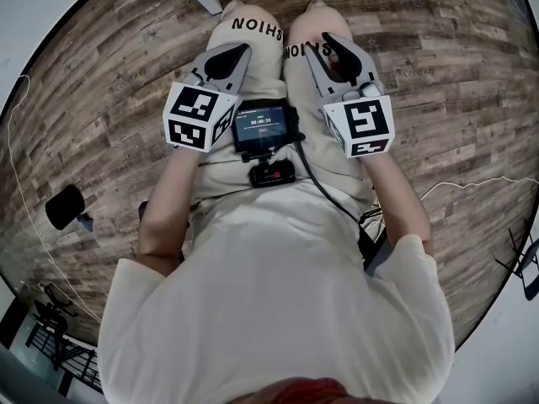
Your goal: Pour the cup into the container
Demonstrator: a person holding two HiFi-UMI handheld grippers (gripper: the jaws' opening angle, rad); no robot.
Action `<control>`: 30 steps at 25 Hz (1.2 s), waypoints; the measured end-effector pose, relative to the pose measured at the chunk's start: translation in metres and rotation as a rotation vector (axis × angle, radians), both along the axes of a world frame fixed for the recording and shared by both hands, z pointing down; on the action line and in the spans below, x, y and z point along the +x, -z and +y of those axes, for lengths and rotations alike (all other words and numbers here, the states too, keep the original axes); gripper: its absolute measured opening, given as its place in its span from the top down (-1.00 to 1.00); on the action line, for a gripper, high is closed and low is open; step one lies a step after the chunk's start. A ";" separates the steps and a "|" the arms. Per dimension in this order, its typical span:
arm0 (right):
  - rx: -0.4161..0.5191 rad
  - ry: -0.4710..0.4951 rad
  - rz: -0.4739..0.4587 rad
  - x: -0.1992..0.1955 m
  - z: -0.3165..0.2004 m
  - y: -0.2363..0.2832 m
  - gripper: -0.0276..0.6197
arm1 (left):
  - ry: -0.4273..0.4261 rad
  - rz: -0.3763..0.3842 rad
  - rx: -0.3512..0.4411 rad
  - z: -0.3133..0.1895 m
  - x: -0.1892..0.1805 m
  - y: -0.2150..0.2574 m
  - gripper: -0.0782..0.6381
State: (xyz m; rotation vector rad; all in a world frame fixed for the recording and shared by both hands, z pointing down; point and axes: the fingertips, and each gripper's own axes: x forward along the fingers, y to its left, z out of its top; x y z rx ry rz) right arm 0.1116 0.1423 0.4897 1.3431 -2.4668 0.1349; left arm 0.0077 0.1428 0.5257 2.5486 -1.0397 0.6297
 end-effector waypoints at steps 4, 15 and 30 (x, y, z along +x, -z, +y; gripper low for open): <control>0.002 -0.005 0.005 0.000 0.000 0.001 0.57 | 0.001 -0.001 -0.001 0.000 0.000 0.000 0.75; 0.006 -0.032 0.022 0.003 -0.002 0.001 0.71 | 0.000 0.001 0.000 -0.001 -0.001 0.001 0.75; 0.005 -0.054 0.010 0.007 -0.003 0.002 0.92 | -0.003 -0.010 0.006 0.000 -0.001 0.002 0.75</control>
